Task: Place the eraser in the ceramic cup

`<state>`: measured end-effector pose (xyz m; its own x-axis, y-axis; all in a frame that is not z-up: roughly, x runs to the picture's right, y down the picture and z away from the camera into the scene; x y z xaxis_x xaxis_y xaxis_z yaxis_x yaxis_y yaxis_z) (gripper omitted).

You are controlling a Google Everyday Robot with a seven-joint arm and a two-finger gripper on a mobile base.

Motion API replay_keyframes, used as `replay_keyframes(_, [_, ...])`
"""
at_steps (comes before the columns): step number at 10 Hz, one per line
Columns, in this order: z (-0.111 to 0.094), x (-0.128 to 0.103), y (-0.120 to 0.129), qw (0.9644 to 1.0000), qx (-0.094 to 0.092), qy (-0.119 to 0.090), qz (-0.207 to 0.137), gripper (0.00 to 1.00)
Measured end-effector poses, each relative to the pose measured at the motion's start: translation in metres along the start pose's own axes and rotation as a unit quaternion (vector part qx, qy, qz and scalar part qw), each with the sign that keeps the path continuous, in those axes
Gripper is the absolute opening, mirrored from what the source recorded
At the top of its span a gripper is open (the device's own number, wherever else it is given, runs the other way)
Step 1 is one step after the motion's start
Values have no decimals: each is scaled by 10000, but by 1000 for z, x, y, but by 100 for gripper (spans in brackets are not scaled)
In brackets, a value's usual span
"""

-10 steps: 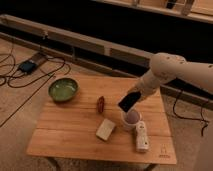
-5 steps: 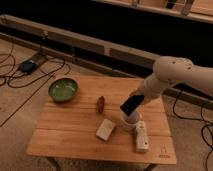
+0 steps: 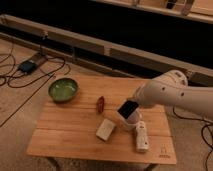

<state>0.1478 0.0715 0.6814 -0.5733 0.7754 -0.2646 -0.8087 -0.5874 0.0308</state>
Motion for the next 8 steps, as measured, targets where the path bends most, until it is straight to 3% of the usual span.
replay_keyframes(2, [-2,3,2,9999,-74,-131,-63,0])
replay_keyframes(8, [-1,2,3,9998,-62,-149,-65,0])
